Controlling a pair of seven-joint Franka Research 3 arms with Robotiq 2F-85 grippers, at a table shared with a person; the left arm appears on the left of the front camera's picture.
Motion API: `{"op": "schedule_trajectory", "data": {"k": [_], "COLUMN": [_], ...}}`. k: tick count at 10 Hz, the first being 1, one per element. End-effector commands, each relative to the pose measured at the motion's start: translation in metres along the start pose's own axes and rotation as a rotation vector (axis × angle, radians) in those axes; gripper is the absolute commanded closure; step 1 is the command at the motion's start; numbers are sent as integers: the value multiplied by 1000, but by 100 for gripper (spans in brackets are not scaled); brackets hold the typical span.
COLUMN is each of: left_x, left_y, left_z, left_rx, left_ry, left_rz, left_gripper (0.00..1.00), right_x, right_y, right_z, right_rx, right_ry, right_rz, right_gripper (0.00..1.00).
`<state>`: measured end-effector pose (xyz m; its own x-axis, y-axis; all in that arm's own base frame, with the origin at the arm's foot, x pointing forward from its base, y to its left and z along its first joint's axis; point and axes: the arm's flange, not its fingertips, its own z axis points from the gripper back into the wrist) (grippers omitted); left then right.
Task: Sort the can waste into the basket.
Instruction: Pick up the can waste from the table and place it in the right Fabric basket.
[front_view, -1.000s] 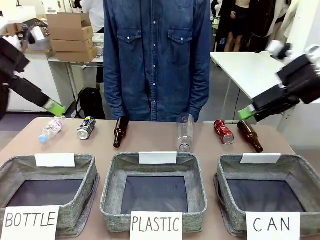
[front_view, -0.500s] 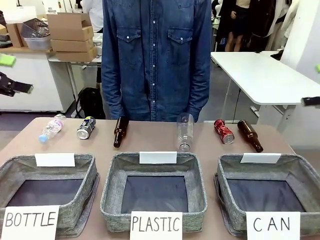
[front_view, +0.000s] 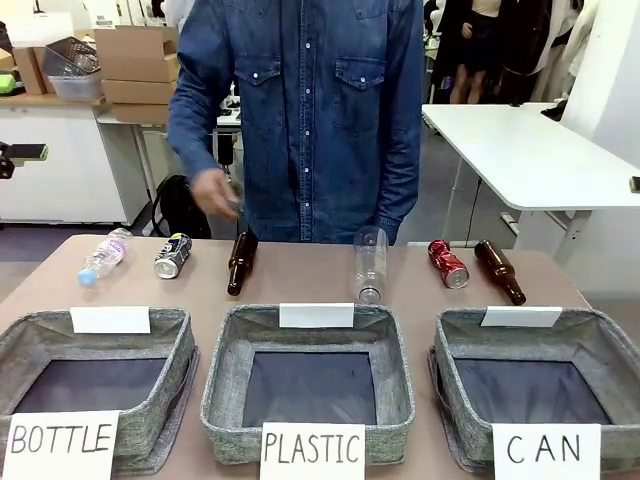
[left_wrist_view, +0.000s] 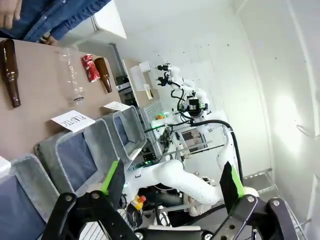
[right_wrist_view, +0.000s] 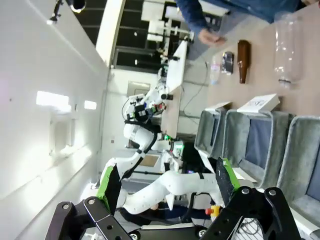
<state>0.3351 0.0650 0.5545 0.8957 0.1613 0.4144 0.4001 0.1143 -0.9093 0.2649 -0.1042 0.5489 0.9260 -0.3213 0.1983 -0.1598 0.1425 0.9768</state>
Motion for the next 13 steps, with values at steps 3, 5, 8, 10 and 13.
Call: {"op": "schedule_trajectory", "data": {"k": [3, 5, 8, 10, 13], "left_x": [3, 3, 3, 3, 3], "left_y": [1, 1, 1, 1, 1], "left_z": [1, 1, 1, 1, 1], "left_rx": [-57, -57, -57, -57, -57], "left_ry": [5, 5, 5, 5, 5], "left_rz": [-7, -7, -7, -7, -7], "left_gripper": [0, 0, 0, 0, 0], "right_x": [-2, 34, 87, 101, 106], "right_y": [0, 15, -8, -32, -30], "right_z": [-2, -37, -110, -145, -125], "right_rx": [5, -168, -610, -803, -506], "right_ry": [18, 88, 346, 361, 363], "right_rz": [-5, 218, 363, 410, 304], "right_gripper": [0, 0, 0, 0, 0]}}
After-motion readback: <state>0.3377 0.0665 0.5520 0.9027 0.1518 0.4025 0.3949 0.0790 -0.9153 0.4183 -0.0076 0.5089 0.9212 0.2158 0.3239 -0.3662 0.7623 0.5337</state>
